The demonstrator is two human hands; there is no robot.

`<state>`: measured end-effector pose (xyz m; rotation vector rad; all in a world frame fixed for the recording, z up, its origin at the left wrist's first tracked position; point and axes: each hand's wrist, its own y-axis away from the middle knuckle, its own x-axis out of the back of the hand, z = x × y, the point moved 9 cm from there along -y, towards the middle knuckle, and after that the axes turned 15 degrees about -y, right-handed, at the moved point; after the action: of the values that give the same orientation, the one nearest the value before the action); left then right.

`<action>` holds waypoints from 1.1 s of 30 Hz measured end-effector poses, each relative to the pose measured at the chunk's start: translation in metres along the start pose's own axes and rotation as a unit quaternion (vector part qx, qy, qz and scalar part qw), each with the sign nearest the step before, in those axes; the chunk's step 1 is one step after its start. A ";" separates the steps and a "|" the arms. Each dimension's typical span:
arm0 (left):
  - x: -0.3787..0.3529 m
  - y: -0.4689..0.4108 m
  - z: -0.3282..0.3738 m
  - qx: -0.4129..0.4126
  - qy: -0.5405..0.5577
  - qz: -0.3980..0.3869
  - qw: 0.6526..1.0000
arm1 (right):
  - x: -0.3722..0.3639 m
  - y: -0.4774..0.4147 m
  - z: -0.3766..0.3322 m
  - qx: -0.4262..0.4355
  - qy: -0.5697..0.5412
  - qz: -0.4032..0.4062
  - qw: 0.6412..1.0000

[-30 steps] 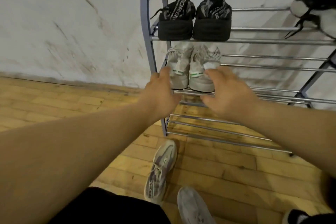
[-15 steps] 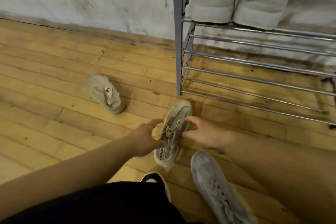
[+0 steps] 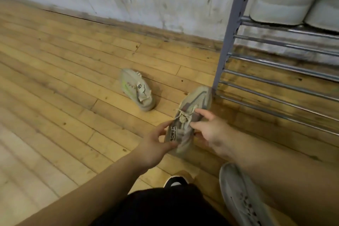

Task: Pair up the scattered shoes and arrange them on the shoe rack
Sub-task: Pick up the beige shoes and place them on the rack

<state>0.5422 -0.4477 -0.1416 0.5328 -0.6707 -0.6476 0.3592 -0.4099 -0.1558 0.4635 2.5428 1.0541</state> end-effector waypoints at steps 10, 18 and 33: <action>0.148 0.182 0.081 -0.179 0.211 0.124 0.953 | -0.157 0.186 -0.186 0.140 0.186 -0.196 0.953; 0.141 0.289 0.018 -0.168 0.260 0.113 0.944 | -0.217 0.258 -0.100 0.128 0.182 -0.182 0.958; 0.109 0.303 0.069 -0.199 0.212 0.109 0.951 | -0.172 0.304 -0.132 0.200 0.187 -0.140 0.952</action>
<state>0.6711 -0.3331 0.1386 0.2044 -0.1779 -0.4224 0.5039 -0.3596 0.1845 -0.0136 3.0552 0.5613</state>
